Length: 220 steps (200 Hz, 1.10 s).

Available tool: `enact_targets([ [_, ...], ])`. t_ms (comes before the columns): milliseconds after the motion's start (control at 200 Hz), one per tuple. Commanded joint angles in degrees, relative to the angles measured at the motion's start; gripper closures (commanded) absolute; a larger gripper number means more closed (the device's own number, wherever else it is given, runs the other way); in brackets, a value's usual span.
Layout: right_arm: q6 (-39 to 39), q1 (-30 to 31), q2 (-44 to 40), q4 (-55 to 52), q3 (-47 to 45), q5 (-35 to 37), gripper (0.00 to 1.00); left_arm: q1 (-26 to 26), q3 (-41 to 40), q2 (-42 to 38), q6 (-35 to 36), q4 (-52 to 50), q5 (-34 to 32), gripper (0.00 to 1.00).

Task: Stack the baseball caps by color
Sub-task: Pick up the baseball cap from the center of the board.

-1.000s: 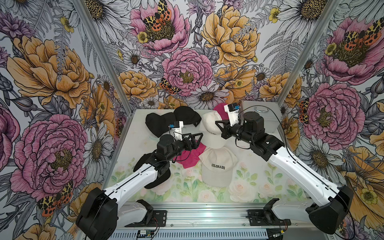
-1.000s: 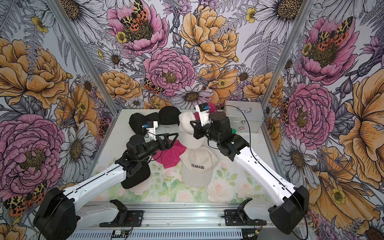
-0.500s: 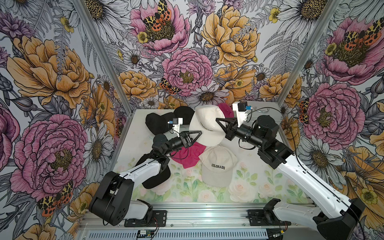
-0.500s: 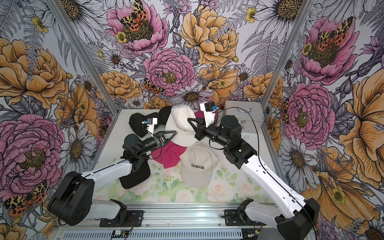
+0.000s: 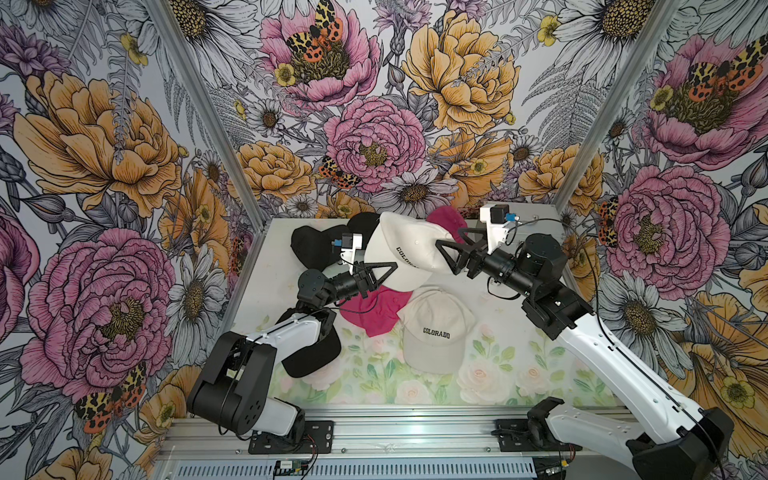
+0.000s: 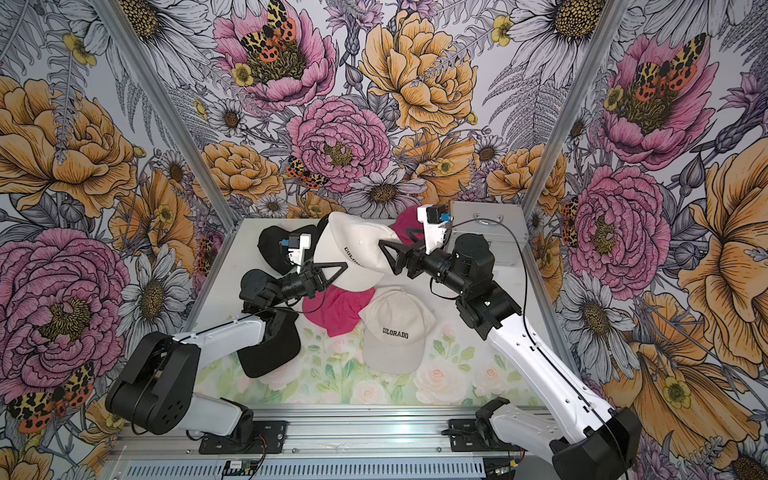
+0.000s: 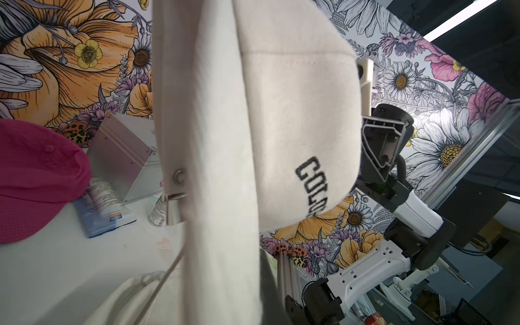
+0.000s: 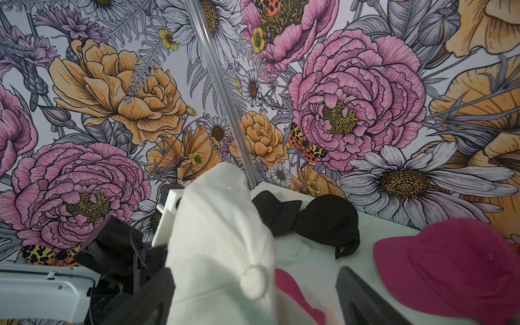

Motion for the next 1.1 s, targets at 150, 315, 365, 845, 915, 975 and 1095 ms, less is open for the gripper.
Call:
enact_targets([
  [150,-8.2,-3.6,-2.0,-5.0,-2.4,-16.2,0.01,1.8,8.1,-1.7,14.3,-15.2,11.8,1.00],
  [315,-6.7,-3.2,1.4,-6.8,-1.1,-17.4,0.01,0.6,11.5,-4.6,25.7,-32.8,9.4,1.00],
  [365,-6.7,-2.6,2.9,-6.8,0.0,-20.0,0.01,-0.5,12.7,-4.6,27.7,-36.3,8.9,1.00],
  [845,-13.6,4.0,6.4,-6.7,2.9,-20.5,0.06,-2.7,16.4,-0.4,26.6,-39.5,3.7,1.00],
  [915,-14.1,4.0,5.3,-6.7,2.6,-19.2,0.11,-2.1,16.1,-0.7,26.5,-39.5,3.2,1.00],
  [975,-14.4,4.1,4.7,-6.7,2.4,-19.0,0.15,-1.7,15.8,-1.1,26.6,-39.5,2.5,1.00],
  [1095,-14.4,4.1,4.3,-6.7,2.6,-21.8,0.25,-0.6,15.0,-1.4,26.3,-39.5,1.6,1.00],
])
